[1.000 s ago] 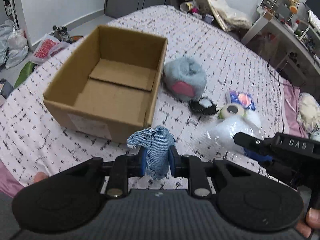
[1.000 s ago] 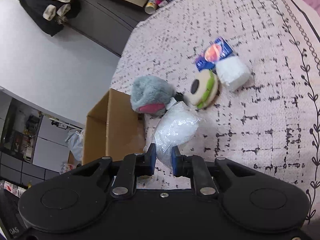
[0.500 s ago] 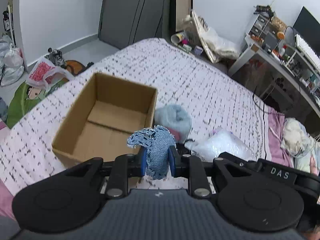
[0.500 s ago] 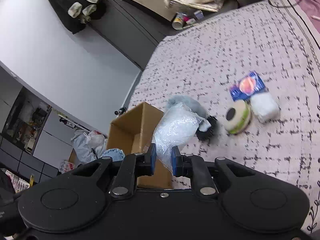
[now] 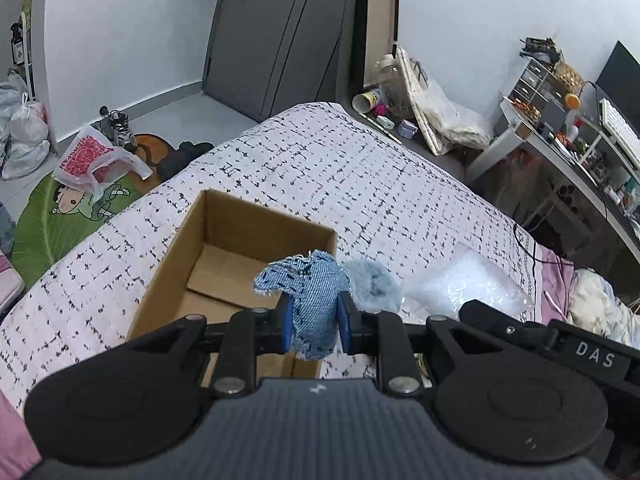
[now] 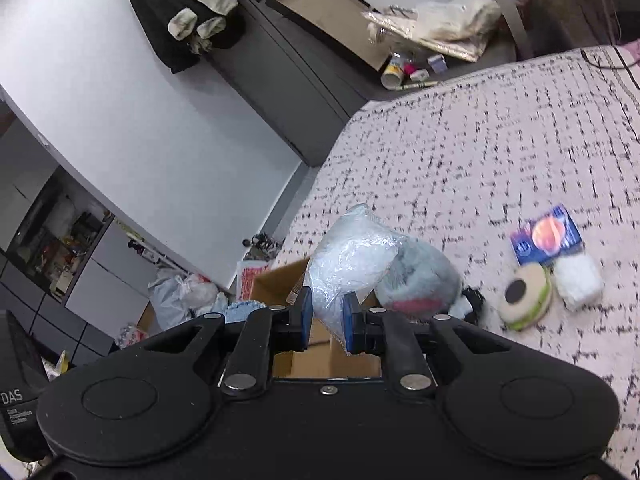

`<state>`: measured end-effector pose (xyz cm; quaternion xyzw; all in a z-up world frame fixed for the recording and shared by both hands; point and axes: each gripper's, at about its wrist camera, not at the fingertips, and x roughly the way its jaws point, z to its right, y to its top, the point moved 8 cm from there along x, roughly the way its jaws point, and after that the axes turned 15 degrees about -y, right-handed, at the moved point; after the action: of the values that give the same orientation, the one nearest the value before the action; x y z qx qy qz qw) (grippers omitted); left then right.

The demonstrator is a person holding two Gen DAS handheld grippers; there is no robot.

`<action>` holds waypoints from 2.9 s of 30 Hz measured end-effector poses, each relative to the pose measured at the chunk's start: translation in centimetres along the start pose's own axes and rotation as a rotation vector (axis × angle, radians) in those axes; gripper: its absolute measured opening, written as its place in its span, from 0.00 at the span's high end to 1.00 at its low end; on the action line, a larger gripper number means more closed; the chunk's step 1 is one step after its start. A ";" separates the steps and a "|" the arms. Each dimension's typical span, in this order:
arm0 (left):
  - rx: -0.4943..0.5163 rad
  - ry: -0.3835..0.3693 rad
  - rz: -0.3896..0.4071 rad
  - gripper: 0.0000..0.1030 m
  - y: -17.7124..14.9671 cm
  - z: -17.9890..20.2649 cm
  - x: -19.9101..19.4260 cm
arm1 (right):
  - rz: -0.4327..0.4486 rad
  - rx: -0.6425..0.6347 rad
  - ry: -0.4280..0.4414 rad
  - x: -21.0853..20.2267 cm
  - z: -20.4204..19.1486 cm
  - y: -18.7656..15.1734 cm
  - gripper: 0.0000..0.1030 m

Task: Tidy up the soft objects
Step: 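Carry the denim plush with the left tool while the right tool carries the bag over the box, then open the left tool over the box while the right tool releases the bag into it, then withdraw both tools from the box toward the remaining items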

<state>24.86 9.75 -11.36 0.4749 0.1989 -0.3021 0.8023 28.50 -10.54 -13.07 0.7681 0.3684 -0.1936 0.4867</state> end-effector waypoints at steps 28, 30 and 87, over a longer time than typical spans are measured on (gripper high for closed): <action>-0.135 0.053 -0.073 0.77 5.2 -8.3 6.7 | -0.094 -0.054 -0.026 7.1 -6.4 1.1 0.84; -0.142 0.067 -0.082 0.76 5.4 -8.7 7.0 | -0.099 -0.060 -0.030 7.4 -6.6 0.8 0.84; -0.014 0.106 0.005 0.00 -0.8 2.3 0.0 | 0.063 -0.233 -0.154 -4.2 6.8 2.1 0.00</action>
<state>24.39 7.48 -10.76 0.4852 0.2420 -0.2732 0.7946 27.76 -18.71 -12.13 0.7005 0.3259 -0.1926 0.6050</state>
